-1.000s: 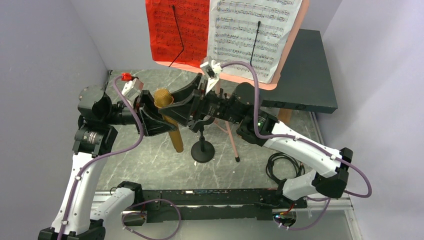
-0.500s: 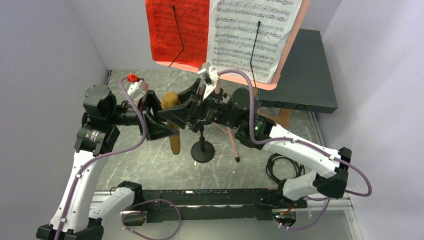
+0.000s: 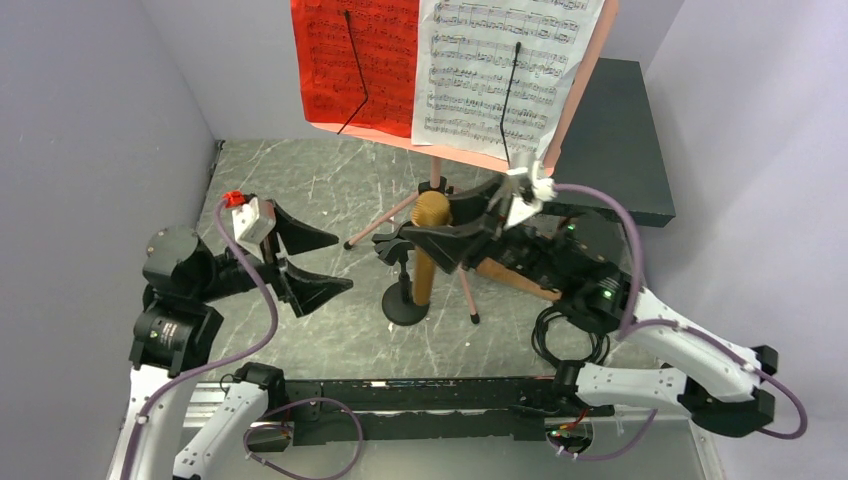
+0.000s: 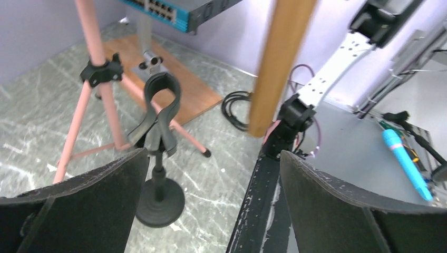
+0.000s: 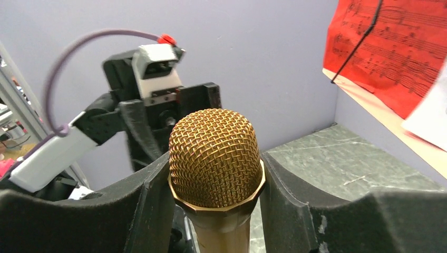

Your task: Set up the instrument practice props

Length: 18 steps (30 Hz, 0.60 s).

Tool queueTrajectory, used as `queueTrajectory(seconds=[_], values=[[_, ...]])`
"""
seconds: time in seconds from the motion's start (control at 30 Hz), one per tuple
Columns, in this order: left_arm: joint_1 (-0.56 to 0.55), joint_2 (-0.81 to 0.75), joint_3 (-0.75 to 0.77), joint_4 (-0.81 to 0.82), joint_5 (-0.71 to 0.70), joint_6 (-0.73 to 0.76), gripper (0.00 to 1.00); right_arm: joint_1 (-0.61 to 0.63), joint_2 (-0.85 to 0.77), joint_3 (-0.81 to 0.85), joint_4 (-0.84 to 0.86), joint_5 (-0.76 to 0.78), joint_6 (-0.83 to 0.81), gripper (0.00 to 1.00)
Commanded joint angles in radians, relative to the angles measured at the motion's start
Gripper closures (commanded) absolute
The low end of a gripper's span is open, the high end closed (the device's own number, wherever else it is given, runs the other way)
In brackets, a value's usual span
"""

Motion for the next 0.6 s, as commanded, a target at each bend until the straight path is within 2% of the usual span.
queueTrajectory(seconds=[0.0, 0.13, 0.3, 0.37, 0.47, 0.57], values=[[0.000, 0.015, -0.119, 0.121, -0.135, -0.027, 0.01, 0.000, -0.131, -0.043, -0.084, 0.044, -0.054, 1.00], [0.000, 0.076, -0.200, 0.249, -0.120, -0.034, 0.01, 0.000, -0.210, -0.087, -0.148, 0.083, -0.064, 1.00], [-0.008, 0.200, -0.259, 0.553, -0.013, -0.198, 0.01, 0.000, -0.262, -0.139, -0.145, 0.120, -0.052, 1.00], [-0.036, 0.215, -0.290, 0.633, -0.028, -0.218, 0.01, 0.000, -0.270, -0.155, -0.130, 0.121, -0.058, 1.00], [-0.106, 0.258, -0.280, 0.623, -0.099, -0.158, 0.01, 0.000, -0.261, -0.147, -0.135, 0.123, -0.071, 1.00], [-0.187, 0.323, -0.223, 0.511, -0.171, -0.046, 0.01, -0.001, -0.252, -0.147, -0.129, 0.109, -0.081, 1.00]])
